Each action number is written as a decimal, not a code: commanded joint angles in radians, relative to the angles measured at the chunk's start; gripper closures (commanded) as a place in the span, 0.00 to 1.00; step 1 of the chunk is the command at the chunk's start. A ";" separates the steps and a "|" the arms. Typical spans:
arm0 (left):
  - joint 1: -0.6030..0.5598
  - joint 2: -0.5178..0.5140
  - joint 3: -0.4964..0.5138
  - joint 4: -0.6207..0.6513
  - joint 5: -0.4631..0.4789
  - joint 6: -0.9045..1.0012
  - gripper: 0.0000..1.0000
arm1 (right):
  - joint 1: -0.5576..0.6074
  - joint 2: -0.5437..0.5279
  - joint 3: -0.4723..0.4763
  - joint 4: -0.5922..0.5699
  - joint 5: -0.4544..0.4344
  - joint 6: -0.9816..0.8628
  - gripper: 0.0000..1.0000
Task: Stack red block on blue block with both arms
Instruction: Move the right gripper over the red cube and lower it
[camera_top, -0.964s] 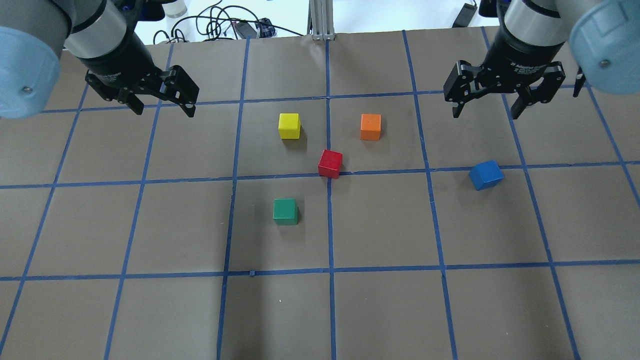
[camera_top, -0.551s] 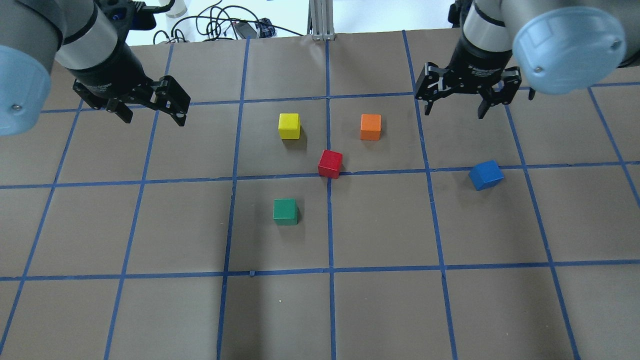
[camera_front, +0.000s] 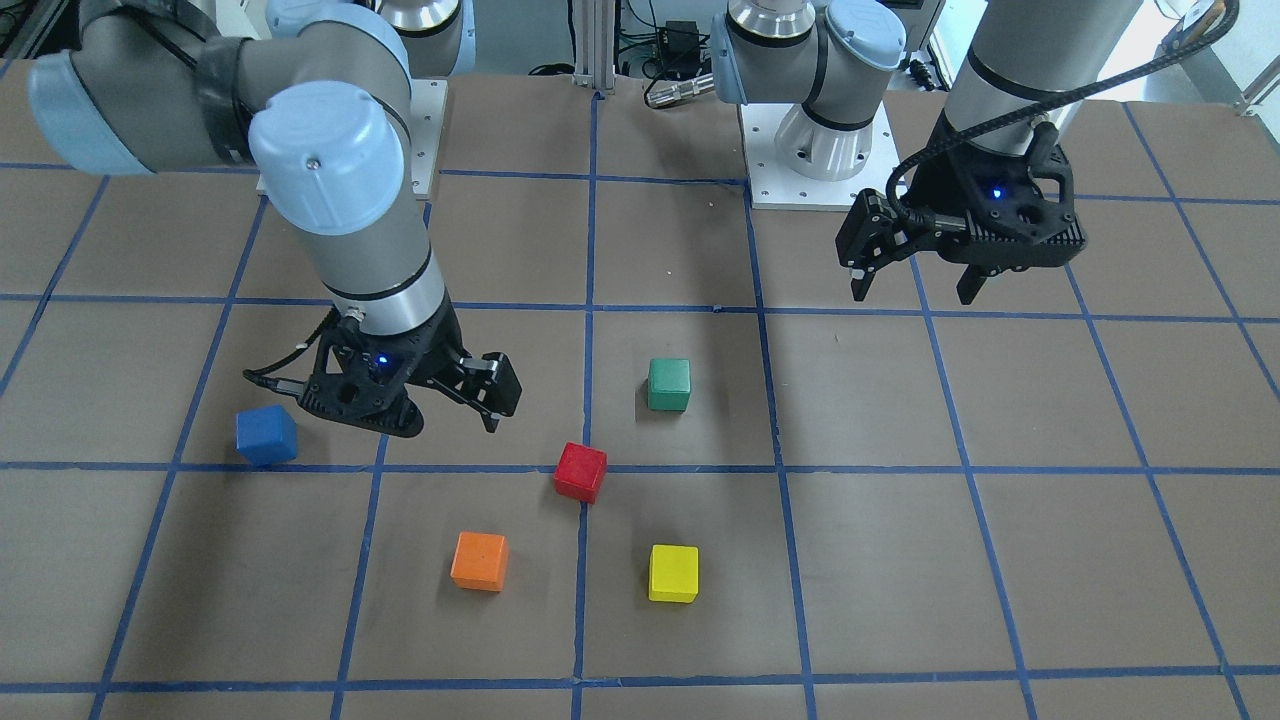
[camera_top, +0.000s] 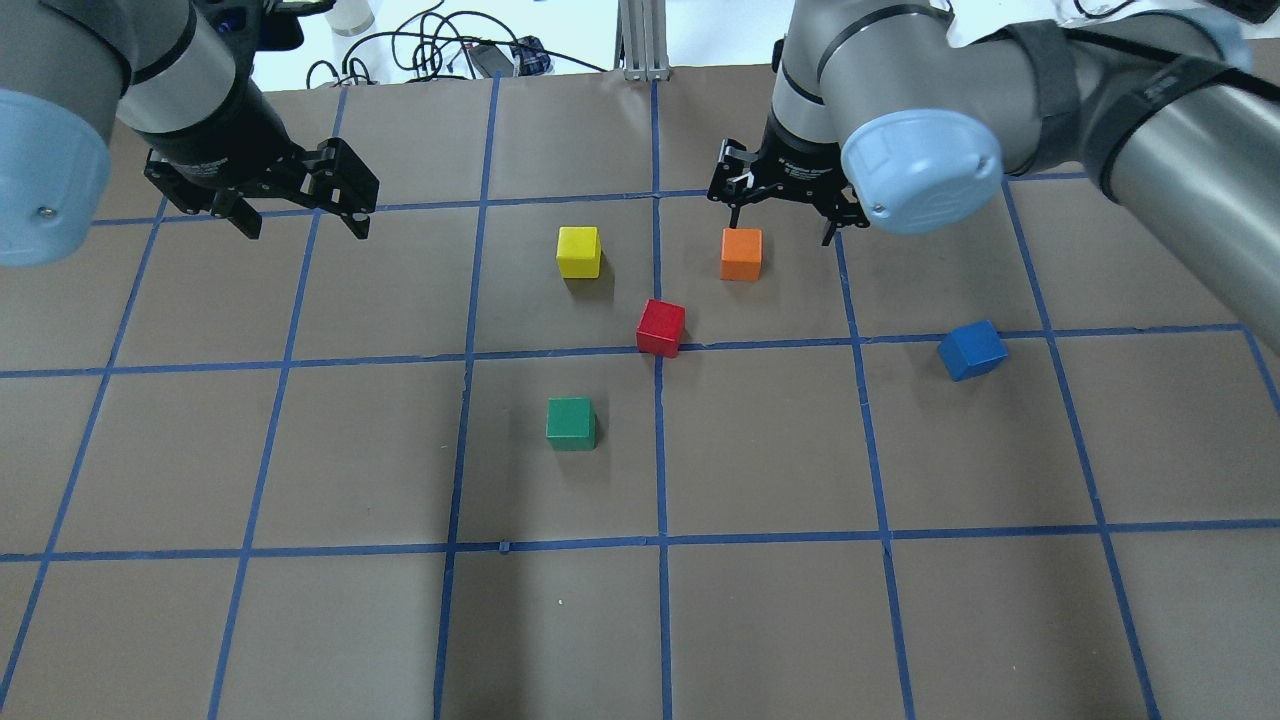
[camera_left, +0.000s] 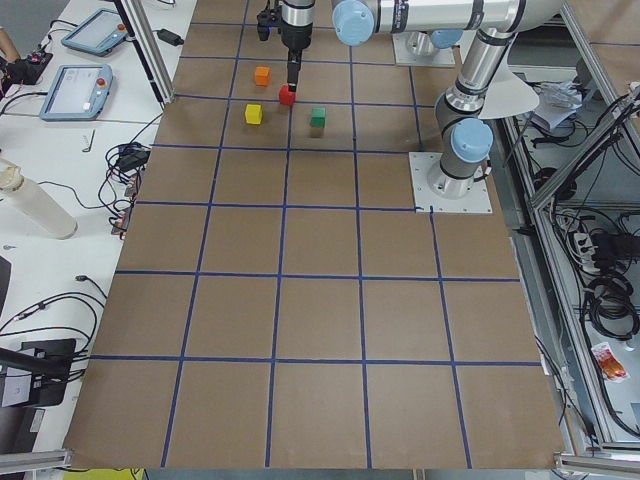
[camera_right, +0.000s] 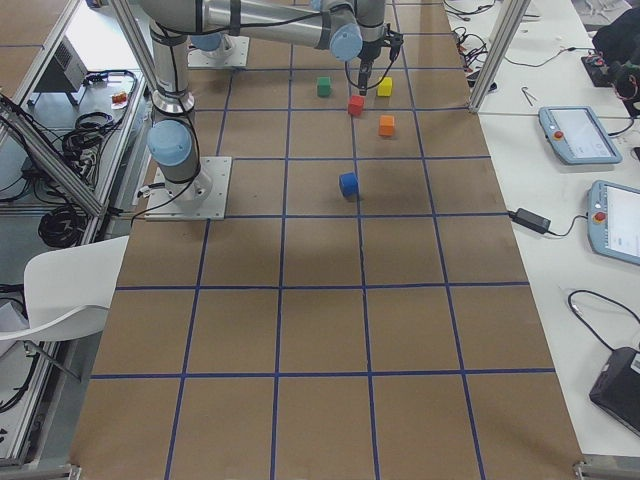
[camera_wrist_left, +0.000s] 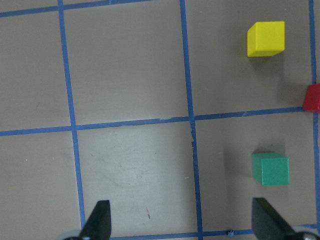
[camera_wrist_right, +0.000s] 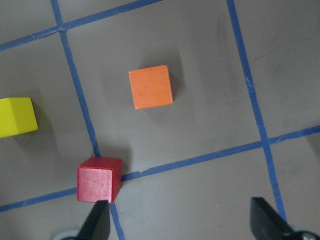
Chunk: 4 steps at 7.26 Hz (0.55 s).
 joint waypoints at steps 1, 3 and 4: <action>-0.020 -0.025 0.052 -0.059 0.008 0.006 0.00 | 0.046 0.069 0.000 -0.061 0.001 0.040 0.00; -0.033 -0.059 0.086 -0.051 -0.004 0.005 0.00 | 0.077 0.139 -0.002 -0.067 0.001 0.084 0.00; -0.034 -0.079 0.109 -0.058 -0.003 0.005 0.00 | 0.086 0.157 -0.006 -0.078 0.002 0.147 0.00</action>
